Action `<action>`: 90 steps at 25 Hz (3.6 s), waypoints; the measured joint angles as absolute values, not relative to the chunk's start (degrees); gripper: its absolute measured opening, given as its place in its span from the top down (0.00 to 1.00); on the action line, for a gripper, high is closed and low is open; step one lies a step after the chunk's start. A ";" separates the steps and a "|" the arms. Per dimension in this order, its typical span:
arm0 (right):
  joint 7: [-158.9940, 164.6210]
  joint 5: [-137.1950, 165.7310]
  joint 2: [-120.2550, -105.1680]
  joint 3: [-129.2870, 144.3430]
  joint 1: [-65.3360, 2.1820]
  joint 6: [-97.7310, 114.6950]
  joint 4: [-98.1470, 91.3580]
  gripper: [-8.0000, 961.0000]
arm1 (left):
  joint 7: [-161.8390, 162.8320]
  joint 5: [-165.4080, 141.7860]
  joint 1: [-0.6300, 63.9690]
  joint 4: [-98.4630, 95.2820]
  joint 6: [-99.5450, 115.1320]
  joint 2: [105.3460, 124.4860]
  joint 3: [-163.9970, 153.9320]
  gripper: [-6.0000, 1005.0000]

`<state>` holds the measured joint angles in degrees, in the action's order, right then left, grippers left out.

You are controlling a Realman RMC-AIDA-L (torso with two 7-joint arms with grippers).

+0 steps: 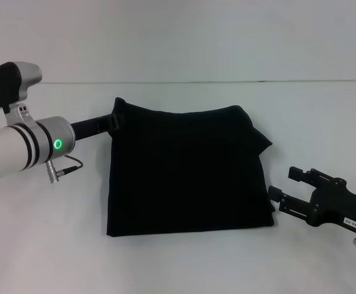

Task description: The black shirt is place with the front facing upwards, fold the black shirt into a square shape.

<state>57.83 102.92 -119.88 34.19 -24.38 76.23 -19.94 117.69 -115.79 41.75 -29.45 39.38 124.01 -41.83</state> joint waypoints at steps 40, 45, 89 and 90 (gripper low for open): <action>54.84 102.92 -119.88 34.08 -21.43 79.85 -19.07 0.17 | 77.32 -98.06 37.85 -23.01 58.47 124.55 -48.89 0.13; 54.84 102.84 -119.88 33.66 -21.30 80.22 -19.07 0.17 | 77.68 -98.31 38.98 -20.54 54.47 124.48 -49.12 0.13; 40.80 103.44 -119.97 33.58 -19.31 79.77 -14.02 0.17 | 59.62 -112.56 15.83 -33.24 90.67 124.31 -31.36 0.13; 40.80 103.39 -119.97 33.58 -19.30 79.82 -14.01 0.17 | 59.61 -112.66 15.81 -33.24 90.72 124.30 -31.36 0.13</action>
